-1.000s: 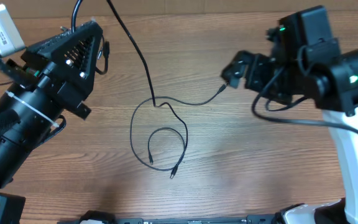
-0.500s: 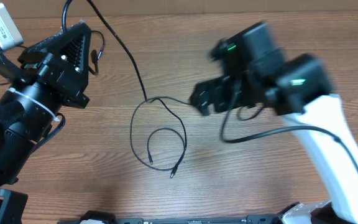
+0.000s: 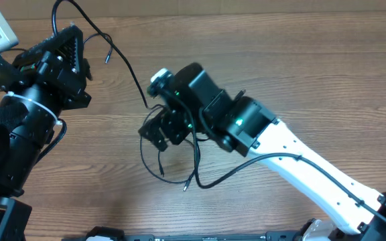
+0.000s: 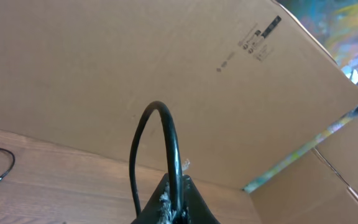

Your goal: Untangle cables

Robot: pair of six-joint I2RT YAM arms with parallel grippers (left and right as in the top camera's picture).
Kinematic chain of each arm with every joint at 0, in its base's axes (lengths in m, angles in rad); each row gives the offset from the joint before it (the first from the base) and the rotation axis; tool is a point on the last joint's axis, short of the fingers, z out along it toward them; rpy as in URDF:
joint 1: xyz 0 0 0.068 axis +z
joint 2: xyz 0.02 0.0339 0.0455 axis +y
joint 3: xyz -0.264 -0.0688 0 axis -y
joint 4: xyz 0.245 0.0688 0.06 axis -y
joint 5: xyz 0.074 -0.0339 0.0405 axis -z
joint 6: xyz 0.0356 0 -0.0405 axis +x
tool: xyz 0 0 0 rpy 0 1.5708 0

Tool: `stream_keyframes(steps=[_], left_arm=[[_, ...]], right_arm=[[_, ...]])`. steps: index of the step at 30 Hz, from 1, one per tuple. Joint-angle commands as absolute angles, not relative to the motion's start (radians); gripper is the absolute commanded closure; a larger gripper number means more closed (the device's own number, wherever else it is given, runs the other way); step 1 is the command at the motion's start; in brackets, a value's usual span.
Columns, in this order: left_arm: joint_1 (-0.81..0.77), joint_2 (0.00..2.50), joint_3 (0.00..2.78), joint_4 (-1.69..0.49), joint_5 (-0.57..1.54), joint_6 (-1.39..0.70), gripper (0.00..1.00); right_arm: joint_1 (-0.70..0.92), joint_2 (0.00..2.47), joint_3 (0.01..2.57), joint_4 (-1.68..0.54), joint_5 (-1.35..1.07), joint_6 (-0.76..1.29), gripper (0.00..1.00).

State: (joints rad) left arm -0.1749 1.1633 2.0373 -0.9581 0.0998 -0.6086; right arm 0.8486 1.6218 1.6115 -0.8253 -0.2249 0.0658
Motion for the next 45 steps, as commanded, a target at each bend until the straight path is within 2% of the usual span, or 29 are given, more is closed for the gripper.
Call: stream_keyframes(steps=[1, 6, 10, 13, 14, 15, 16, 17, 19, 20, 27, 29, 31, 33, 37, 41, 45], left_arm=[[-0.168, 1.161, 2.047, -0.949, 0.078, -0.644, 0.96], [-0.168, 1.161, 2.047, -0.949, 0.142, -0.682, 0.96], [-0.168, 1.161, 2.047, -0.948, 0.160, -0.696, 0.96], [-0.168, 1.161, 2.047, -0.949, 0.156, -0.696, 0.96], [-0.168, 1.161, 2.047, -0.950, 0.154, -0.696, 0.96], [-0.168, 1.161, 2.047, -0.950, 0.151, -0.696, 0.96], [-0.168, 1.161, 2.047, -0.953, 0.145, -0.695, 0.96], [-0.168, 1.161, 2.047, -0.955, 0.139, -0.695, 0.96], [-0.168, 1.161, 2.047, -0.966, 0.111, -0.695, 0.96], [-0.168, 1.161, 2.047, -0.972, 0.094, -0.695, 0.96], [-0.168, 1.167, 2.046, -1.058, -0.146, -0.647, 0.96], [-0.168, 1.178, 2.046, -1.096, -0.263, -0.619, 0.89], [-0.168, 1.193, 2.046, -1.130, -0.341, -0.590, 0.71], [-0.168, 1.225, 2.046, -1.180, -0.374, -0.532, 0.64], [-0.168, 1.272, 2.046, -1.267, -0.345, -0.522, 0.33], [-0.168, 1.302, 2.046, -1.327, -0.213, -0.464, 0.24], [-0.169, 1.318, 2.046, -1.349, 0.130, -0.209, 0.15]], right_arm=[[0.861, 1.642, 1.589, -0.777, -0.203, 0.036, 0.00], [0.861, 1.647, 1.589, -0.628, -0.202, 0.036, 0.01], [0.861, 1.648, 1.589, -0.551, -0.172, 0.036, 0.09], [0.861, 1.648, 1.589, -0.527, -0.148, 0.036, 0.20], [0.861, 1.648, 1.589, -0.527, -0.147, 0.036, 0.30], [0.861, 1.648, 1.589, -0.529, -0.147, 0.037, 0.47], [0.861, 1.648, 1.589, -0.532, -0.147, 0.052, 0.53], [0.861, 1.648, 1.589, -0.534, -0.149, 0.065, 0.65], [0.861, 1.648, 1.589, -0.535, -0.151, 0.120, 0.94], [0.861, 1.648, 1.590, -0.535, -0.151, 0.169, 0.96], [0.861, 1.615, 1.591, -0.546, -0.190, 0.450, 0.96], [0.861, 1.591, 1.591, -0.549, -0.216, 0.513, 0.96], [0.858, 1.566, 1.591, -0.548, -0.244, 0.561, 0.96], [0.849, 1.526, 1.592, -0.547, -0.276, 0.627, 0.96], [0.819, 1.477, 1.592, -0.547, -0.314, 0.695, 0.96], [0.772, 1.446, 1.592, -0.546, -0.345, 0.835, 0.96], [0.708, 1.442, 1.592, -0.533, -0.400, 1.011, 0.96]])
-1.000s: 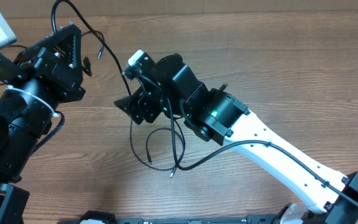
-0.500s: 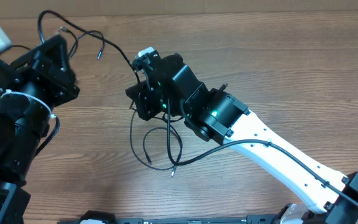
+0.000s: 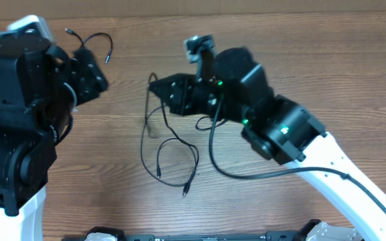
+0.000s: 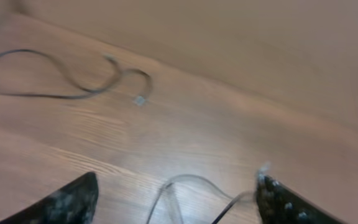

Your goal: Untangle cables

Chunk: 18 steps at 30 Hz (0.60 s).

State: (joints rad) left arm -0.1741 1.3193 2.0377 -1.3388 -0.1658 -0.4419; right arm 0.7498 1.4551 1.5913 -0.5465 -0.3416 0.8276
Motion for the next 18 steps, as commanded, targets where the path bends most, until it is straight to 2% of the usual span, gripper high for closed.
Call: stream_keyframes(steps=[1, 5, 8, 13, 18], left_arm=[[-0.169, 1.320, 2.046, -1.354, 0.203, -0.166, 0.13], [-0.169, 1.324, 2.045, -1.378, 0.417, -0.056, 0.10], [-0.169, 1.327, 2.045, -1.395, 0.451, -0.038, 0.11], [-0.171, 1.341, 2.044, -1.452, 0.506, 0.039, 0.12], [-0.171, 1.357, 2.044, -1.464, 0.580, 0.114, 0.14]], right_arm=[[0.693, 1.442, 1.592, -0.525, -0.415, 1.042, 0.96], [0.652, 1.442, 1.592, -0.495, -0.422, 1.123, 0.96], [0.640, 1.442, 1.592, -0.476, -0.421, 1.205, 0.96], [0.637, 1.442, 1.592, -0.417, -0.421, 1.503, 0.96], [0.640, 1.442, 1.592, -0.372, -0.423, 1.519, 0.96]])
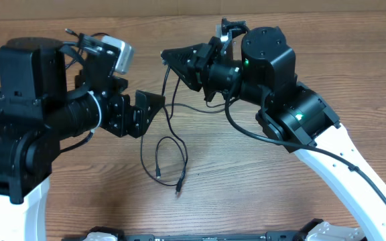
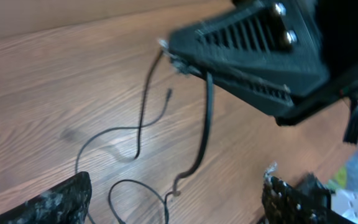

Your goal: Untangle cables

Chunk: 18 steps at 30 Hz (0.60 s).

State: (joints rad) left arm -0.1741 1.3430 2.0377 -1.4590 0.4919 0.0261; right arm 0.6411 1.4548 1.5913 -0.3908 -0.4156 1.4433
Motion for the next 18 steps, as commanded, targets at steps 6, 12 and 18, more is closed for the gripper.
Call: stream_keyframes(steps=[6, 12, 18], left_arm=[[-0.171, 1.390, 2.044, -1.461, 0.656, 0.135, 0.28], [-0.171, 1.419, 2.044, -1.460, 0.677, 0.135, 0.55], [-0.171, 1.428, 2.044, -1.444, 0.683, 0.134, 0.58]], right_arm=[[0.639, 1.442, 1.592, -0.366, -0.451, 1.560, 0.96], [0.639, 1.442, 1.592, -0.367, -0.479, 1.561, 0.96], [0.640, 1.442, 1.592, -0.369, -0.511, 1.560, 0.96]])
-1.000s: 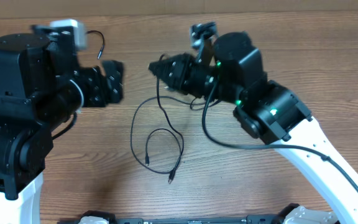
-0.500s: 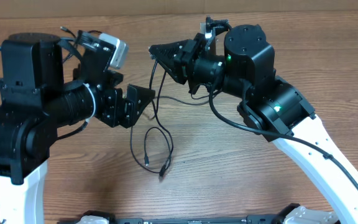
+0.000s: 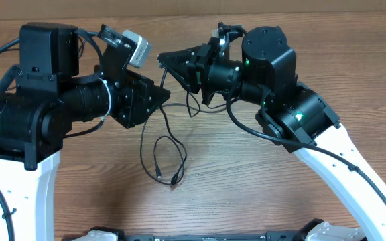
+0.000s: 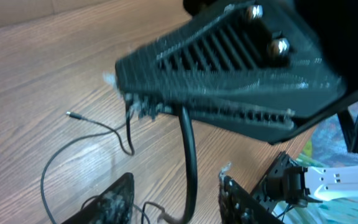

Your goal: Untangle cables

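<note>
Thin black cables [image 3: 158, 144] hang from my right gripper [image 3: 165, 61] down to the wooden table [image 3: 79, 201], where they lie in a loose loop with their plug ends near the front. In the left wrist view the right gripper [image 4: 126, 102] is shut on these cables at its tip; a thick black cable [image 4: 188, 155] and a thin one [image 4: 98, 127] drop from it. My left gripper [image 3: 163, 97] faces it from the left. The left gripper [image 4: 179, 199] is open, with the thick cable hanging between its fingers [image 4: 114, 199].
The bulky black left arm [image 3: 32, 114] fills the left side, and the right arm's white link [image 3: 334, 174] crosses the right front. A cardboard wall [image 3: 179, 5] borders the table's far edge. Robot base hardware [image 4: 328, 180] shows at the right.
My left gripper has come closer to the right gripper's tip. Its fingers stand nearer together, and the thick cable now hangs between them. The right gripper has hardly moved.
My left gripper was shut on a black cable at the far left while the right gripper was low on the tangle. Then the left gripper was open and the right gripper was higher with cables. After that both faced each other, and now the left has closed in.
</note>
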Robot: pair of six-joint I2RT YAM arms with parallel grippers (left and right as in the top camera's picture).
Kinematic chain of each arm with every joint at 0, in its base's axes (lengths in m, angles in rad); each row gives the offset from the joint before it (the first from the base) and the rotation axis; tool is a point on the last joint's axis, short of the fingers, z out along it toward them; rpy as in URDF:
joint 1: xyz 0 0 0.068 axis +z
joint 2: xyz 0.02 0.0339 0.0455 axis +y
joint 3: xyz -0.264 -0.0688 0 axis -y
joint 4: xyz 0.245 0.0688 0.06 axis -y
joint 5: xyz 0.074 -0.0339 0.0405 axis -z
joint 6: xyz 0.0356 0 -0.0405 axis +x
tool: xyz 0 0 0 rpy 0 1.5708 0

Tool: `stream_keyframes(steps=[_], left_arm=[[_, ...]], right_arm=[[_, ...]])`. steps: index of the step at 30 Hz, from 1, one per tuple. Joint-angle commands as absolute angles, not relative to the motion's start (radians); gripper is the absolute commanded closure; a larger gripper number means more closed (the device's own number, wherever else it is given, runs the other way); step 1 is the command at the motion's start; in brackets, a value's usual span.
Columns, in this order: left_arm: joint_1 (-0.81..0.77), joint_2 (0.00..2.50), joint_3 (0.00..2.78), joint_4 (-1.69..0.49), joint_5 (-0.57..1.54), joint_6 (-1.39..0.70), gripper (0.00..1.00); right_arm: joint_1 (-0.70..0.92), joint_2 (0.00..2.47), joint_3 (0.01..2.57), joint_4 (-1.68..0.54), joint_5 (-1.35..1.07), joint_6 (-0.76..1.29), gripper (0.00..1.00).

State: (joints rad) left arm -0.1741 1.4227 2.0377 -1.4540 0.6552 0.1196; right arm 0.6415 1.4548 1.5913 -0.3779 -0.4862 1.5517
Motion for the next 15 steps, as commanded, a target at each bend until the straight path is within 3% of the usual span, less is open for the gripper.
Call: stream_keyframes(steps=[1, 4, 6, 15], left_arm=[[-0.171, 1.428, 2.044, -1.439, 0.688, 0.134, 0.58], [-0.171, 1.429, 2.044, -1.428, 0.724, 0.135, 0.59], [-0.171, 1.429, 2.044, -1.423, 0.726, 0.135, 0.68], [-0.171, 1.429, 2.044, -1.425, 0.727, 0.134, 0.78]], right_arm=[[0.640, 1.442, 1.592, -0.369, -0.511, 1.560, 0.96], [0.640, 1.442, 1.592, -0.368, -0.522, 1.561, 0.96], [0.640, 1.442, 1.592, -0.369, -0.530, 1.560, 0.96], [0.640, 1.442, 1.592, -0.369, -0.541, 1.560, 0.96]])
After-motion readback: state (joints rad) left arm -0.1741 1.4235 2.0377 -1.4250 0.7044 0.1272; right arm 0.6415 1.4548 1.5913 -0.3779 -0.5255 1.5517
